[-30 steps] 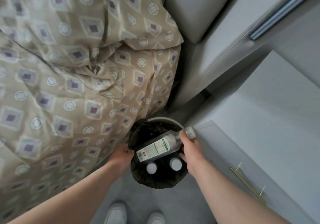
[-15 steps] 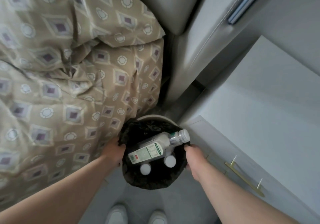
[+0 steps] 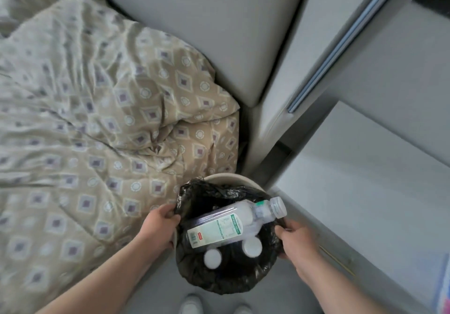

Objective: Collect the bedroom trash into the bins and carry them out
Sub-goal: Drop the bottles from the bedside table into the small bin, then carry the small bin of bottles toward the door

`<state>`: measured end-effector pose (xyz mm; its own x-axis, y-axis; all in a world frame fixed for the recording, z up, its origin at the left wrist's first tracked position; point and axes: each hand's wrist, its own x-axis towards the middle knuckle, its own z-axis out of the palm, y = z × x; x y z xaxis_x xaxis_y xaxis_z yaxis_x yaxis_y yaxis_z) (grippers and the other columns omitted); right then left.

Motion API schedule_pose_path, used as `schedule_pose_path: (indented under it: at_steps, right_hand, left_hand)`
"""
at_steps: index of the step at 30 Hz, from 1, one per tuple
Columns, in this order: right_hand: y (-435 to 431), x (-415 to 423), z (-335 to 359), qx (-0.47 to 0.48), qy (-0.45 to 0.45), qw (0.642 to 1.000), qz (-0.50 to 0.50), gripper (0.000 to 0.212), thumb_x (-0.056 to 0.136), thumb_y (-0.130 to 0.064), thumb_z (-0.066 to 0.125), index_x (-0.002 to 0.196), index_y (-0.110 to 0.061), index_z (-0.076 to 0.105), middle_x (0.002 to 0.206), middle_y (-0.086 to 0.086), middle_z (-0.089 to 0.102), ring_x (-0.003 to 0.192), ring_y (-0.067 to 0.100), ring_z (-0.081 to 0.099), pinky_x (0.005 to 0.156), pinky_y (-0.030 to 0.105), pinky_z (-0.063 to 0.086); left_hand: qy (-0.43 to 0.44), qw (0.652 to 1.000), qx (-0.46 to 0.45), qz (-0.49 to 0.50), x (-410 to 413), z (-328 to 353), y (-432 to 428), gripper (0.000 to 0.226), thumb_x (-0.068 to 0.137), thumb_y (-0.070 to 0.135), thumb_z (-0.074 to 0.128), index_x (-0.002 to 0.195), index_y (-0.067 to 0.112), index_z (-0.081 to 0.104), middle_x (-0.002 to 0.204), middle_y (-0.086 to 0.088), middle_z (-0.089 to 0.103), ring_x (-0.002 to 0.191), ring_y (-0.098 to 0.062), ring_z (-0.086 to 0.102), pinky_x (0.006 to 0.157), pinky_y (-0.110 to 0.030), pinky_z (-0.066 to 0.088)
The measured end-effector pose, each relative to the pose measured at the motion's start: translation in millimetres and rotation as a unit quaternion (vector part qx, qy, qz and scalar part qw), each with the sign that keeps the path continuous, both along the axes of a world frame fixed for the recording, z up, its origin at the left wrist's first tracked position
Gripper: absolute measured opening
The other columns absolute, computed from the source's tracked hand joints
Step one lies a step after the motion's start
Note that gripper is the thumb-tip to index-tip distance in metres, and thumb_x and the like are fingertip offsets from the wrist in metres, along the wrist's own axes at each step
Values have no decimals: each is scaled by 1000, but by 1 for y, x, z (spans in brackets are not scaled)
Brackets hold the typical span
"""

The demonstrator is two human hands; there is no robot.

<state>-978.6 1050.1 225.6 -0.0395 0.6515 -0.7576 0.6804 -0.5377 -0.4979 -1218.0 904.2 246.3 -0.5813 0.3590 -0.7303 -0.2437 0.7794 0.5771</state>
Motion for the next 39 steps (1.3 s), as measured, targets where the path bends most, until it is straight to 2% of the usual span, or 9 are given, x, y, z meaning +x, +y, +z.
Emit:
schedule_pose_path:
  at_steps: [4,8,9,13,20,26,34,37,39]
  right_hand:
    - [-8,-5,79,16,21,1000,-9,14,90,-13,60,78,-16,67,83,14,72,80,31,70,68,46,62]
    - [-5,-4,165,64,46,997,-6,15,90,-10,60,79,-7,70,78,14,70,69,25,66,45,23,53]
    - [-3,-5,188,76,51,996,-6,16,90,-11,60,79,-8,70,79,14,70,70,25,66,48,23,54]
    - [2,-1,271,103,59,993,-16,17,88,-18,62,76,-11,70,84,18,73,83,38,69,74,52,60]
    - [2,24,407,151,122,979,-55,18,89,-12,59,81,2,67,95,27,69,81,40,67,76,45,61]
    - [-22,57,483,184,155,965,-104,14,92,-14,59,83,-13,70,91,12,73,87,30,69,77,41,59]
    - [-64,85,543,229,161,937,-211,18,93,-14,58,76,-16,66,84,5,69,80,21,65,71,34,56]
    - [-87,89,553,239,155,916,-284,19,92,-13,60,74,-15,66,81,7,68,78,22,64,80,40,55]
    - [-107,93,556,244,151,896,-338,15,91,-13,61,77,-14,67,83,8,70,77,22,65,75,36,56]
  left_hand:
    - [-12,1000,20,17,-8,72,-8,22,92,6,50,97,20,66,77,-12,61,62,-25,54,58,-35,49]
    - [-15,998,60,22,-8,150,-8,22,93,6,50,102,17,67,80,-13,64,61,-24,58,54,-32,53]
    - [-15,997,75,21,-8,173,-6,21,93,5,50,99,18,67,79,-13,63,60,-22,59,50,-30,52]
    - [-15,993,115,32,4,257,-3,21,94,4,48,94,16,66,74,-9,63,54,-17,61,44,-27,51]
    - [-7,984,177,19,27,383,-3,25,94,4,45,98,12,68,73,-7,67,57,-20,60,49,-31,53]
    - [-9,975,217,-47,45,467,-8,26,96,6,42,101,11,67,78,-10,65,63,-21,58,47,-28,52]
    - [-37,952,275,-131,48,519,5,24,96,6,45,93,8,69,72,-9,66,61,-20,57,42,-25,49]
    - [-56,940,280,-188,47,527,16,23,95,4,46,90,8,67,76,-11,63,63,-21,54,47,-28,51]
    - [-66,930,278,-232,46,530,25,21,95,5,46,89,9,67,81,-14,61,65,-22,53,55,-31,52]
